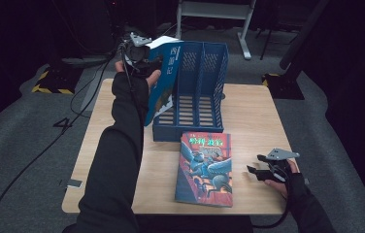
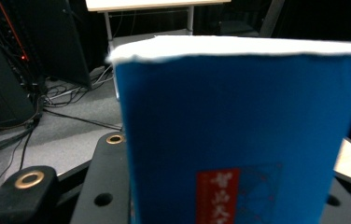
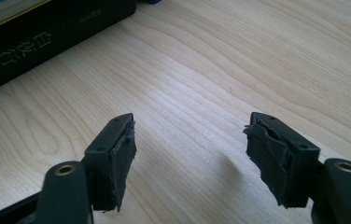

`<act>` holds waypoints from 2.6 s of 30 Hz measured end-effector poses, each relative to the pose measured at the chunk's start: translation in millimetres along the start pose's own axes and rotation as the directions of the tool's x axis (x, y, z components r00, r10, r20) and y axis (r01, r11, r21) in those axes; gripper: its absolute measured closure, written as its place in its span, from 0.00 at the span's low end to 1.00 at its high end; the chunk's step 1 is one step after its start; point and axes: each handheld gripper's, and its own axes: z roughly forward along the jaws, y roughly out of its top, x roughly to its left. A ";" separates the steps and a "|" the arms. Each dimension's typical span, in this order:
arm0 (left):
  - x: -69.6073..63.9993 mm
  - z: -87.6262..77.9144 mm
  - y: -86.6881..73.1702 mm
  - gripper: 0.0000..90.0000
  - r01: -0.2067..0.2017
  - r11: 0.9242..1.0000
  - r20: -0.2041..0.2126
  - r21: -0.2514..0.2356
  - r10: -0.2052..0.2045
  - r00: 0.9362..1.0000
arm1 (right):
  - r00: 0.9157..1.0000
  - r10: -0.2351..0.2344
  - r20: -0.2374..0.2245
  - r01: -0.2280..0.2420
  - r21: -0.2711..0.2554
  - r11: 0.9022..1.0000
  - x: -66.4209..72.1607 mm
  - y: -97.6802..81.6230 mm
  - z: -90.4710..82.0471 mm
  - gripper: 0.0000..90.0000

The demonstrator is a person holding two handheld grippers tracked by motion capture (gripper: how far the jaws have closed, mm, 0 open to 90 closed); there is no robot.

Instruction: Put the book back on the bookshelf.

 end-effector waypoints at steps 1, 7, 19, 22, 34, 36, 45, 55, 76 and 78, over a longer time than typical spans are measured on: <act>-0.9 1.2 0.8 0.67 0.002 1.000 -0.005 -0.001 -0.002 1.000 | 1.000 0.000 0.001 0.000 0.005 1.000 0.1 0.0 0.4 0.37; -3.1 13.6 4.0 0.67 0.045 0.999 -0.040 0.002 -0.045 0.998 | 1.000 -0.012 0.002 0.012 0.008 1.000 2.5 0.5 0.9 0.37; 4.4 19.0 -1.8 0.67 0.093 0.996 -0.063 0.001 -0.093 0.994 | 1.000 -0.017 0.000 0.017 0.012 1.000 3.0 -0.9 1.6 0.37; 1.4 24.3 -3.4 0.67 0.095 0.995 -0.075 -0.001 -0.095 0.993 | 1.000 -0.020 0.000 0.020 0.014 1.000 4.6 0.0 1.8 0.37; -8.4 56.1 -17.2 0.67 0.134 0.991 -0.112 -0.017 -0.135 0.984 | 1.000 -0.024 -0.011 0.024 0.022 0.999 5.1 -1.9 4.1 0.37; -8.3 57.6 -18.4 0.67 0.137 0.990 -0.116 -0.025 -0.139 0.983 | 1.000 -0.024 -0.011 0.024 0.022 0.999 5.2 -1.9 4.3 0.37; -13.4 74.7 -32.2 0.67 0.137 0.990 -0.129 -0.032 -0.140 0.982 | 0.999 -0.032 -0.018 0.033 0.025 0.999 6.9 -2.0 5.0 0.38; -7.4 78.6 -44.1 0.67 0.137 0.989 -0.123 -0.050 -0.142 0.982 | 0.999 -0.042 -0.020 0.043 0.027 0.999 7.9 -2.1 5.9 0.38; -5.2 69.5 -73.6 0.66 0.141 0.990 -0.113 -0.018 -0.142 0.983 | 0.998 -0.051 -0.023 0.052 0.028 0.998 10.1 -1.5 5.9 0.38; -2.7 68.1 -77.9 0.66 0.153 0.988 -0.113 -0.027 -0.155 0.981 | 0.998 -0.052 -0.024 0.052 0.028 0.998 10.1 -1.5 6.1 0.38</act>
